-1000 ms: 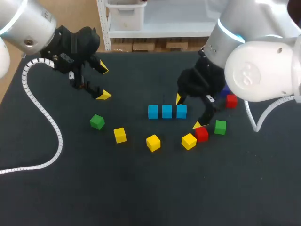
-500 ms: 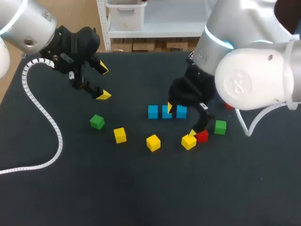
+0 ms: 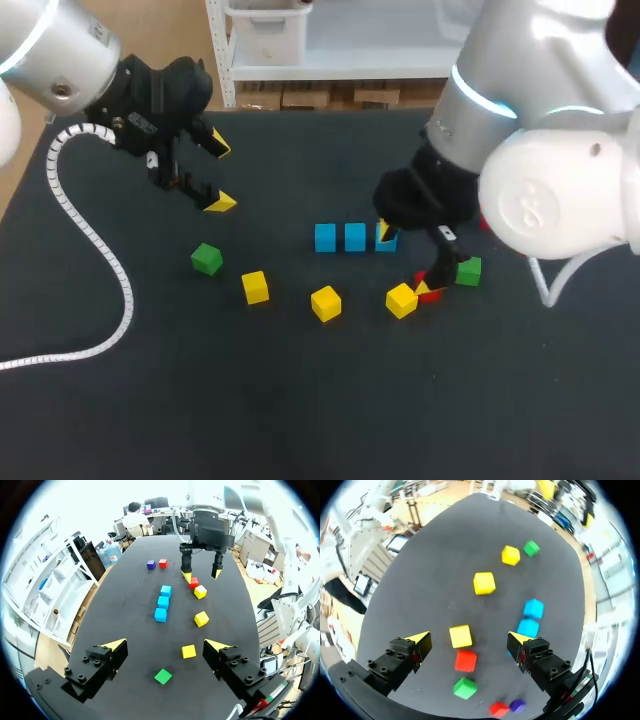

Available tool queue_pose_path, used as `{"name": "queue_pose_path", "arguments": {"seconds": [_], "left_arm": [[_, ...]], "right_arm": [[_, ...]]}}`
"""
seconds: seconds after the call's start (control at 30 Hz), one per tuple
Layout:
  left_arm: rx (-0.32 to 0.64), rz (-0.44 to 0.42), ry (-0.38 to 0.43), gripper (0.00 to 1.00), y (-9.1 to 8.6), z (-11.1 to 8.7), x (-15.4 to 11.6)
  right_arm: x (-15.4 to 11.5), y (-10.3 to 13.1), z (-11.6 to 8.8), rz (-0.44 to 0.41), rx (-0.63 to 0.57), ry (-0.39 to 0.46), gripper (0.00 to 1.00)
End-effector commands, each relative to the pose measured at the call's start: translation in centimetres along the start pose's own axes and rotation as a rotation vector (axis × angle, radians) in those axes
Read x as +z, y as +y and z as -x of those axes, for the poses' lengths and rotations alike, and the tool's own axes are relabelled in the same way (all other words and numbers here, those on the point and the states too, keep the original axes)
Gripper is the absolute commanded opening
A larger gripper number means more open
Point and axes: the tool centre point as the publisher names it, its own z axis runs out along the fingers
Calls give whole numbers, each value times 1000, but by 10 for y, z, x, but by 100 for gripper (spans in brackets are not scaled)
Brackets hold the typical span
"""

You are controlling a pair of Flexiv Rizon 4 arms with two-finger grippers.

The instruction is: Place the blue cubes, place green cubes on the blue cubes, place the yellow cubes on the green cubes, then place the red cubes on the yellow cubes, and place purple cube on the red cubes.

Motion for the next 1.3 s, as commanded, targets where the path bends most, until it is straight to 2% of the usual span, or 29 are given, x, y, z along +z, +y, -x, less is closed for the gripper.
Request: {"name": "queue_pose_path", "arguments": {"seconds": [0.03, 0.3, 0.57, 0.83, 1.3], "left_arm": [[2, -2, -1, 100, 1, 0, 0], [2, -2, -1, 100, 1, 0, 0], [2, -2, -1, 100, 1, 0, 0], [2, -2, -1, 100, 1, 0, 0], [2, -2, -1, 100, 1, 0, 0]], "right_arm": [[-10, 17, -18, -94, 84, 8, 100], [-16, 31, -58, -187, 339, -14, 100], [-7, 36, -87, -197, 492, -15, 100], [9, 23, -109, -187, 561, -49, 100], [23, 5, -129, -167, 588, -72, 100]]}}
